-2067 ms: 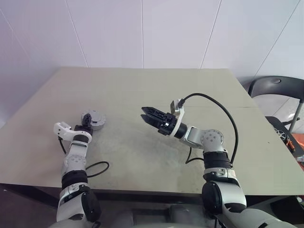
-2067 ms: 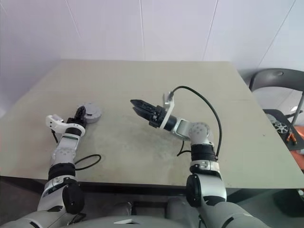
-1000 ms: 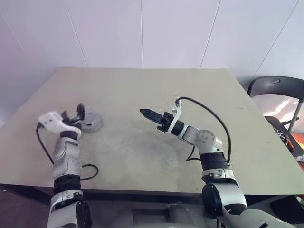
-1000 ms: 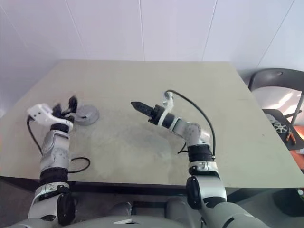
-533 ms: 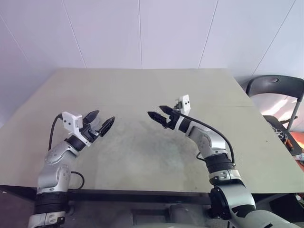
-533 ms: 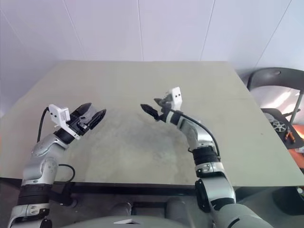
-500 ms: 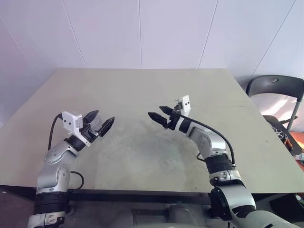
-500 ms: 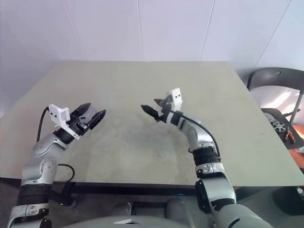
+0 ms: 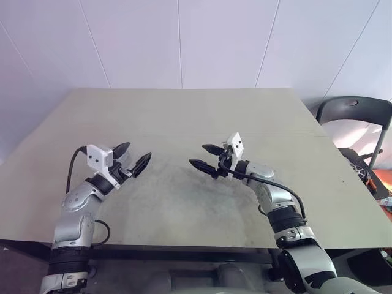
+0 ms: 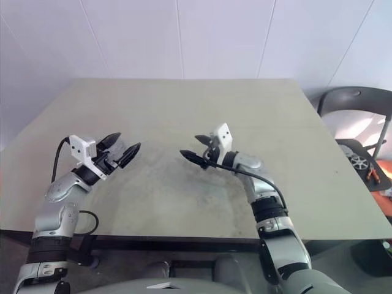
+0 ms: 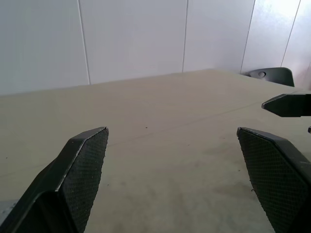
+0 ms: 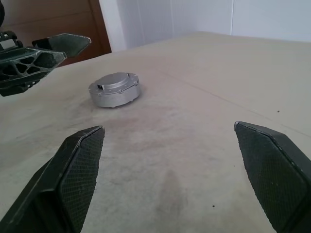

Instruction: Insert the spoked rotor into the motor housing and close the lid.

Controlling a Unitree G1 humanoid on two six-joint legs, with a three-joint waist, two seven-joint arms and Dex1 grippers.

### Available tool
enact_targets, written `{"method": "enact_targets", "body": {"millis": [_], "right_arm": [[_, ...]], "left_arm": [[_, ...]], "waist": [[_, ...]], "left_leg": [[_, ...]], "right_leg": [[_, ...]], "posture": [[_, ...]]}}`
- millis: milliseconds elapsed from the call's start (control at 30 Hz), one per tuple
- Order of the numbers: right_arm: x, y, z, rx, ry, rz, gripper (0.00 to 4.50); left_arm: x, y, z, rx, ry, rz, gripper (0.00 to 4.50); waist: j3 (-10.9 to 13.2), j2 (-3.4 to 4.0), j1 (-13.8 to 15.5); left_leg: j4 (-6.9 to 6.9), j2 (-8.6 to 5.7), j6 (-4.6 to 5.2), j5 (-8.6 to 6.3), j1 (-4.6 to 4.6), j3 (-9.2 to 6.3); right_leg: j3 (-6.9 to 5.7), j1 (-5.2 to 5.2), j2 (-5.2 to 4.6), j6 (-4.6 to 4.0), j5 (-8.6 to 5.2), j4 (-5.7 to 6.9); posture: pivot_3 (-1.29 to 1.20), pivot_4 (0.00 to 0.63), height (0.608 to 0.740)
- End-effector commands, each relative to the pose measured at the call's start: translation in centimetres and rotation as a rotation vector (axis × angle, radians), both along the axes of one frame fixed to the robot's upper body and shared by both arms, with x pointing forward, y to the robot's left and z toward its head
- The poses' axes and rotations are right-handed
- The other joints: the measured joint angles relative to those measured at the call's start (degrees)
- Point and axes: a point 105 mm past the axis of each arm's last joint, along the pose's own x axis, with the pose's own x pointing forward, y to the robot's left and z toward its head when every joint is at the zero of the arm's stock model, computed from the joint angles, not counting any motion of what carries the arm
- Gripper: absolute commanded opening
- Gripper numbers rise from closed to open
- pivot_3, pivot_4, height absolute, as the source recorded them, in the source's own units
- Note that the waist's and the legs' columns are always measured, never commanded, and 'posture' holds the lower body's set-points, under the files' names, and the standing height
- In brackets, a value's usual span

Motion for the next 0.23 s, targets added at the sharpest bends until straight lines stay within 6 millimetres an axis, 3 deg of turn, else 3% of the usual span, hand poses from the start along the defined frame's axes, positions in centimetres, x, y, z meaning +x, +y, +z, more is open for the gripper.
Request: {"method": "enact_targets", "body": {"millis": [33,233], "right_arm": [[0.65,0.03,1.61,0.014,-0.066,-0.021,4.49],[1.05,-0.31,1.64,0.000,-0.080,-0.049,4.49]], "left_arm": [[0.34,-0.52,2.56,0.009,-0.086,-0.028,4.50],[0.39,-1.04,2.30,0.022,-0.074,-0.055,4.50]], "waist": [[0.00,0.00,0.01],[0.00,0.00,0.02]], "left_leg": [[0.00,0.00,0.00,0.00,0.00,0.00],[0.00,0.00,0.00,0.00,0.00,0.00]], "right_leg": [[0.00,0.00,0.00,0.00,0.00,0.00],[0.00,0.01,0.00,0.00,0.00,0.01]], "posture": [[0.00,0.000,0.740],[0.00,0.000,0.740]]}}
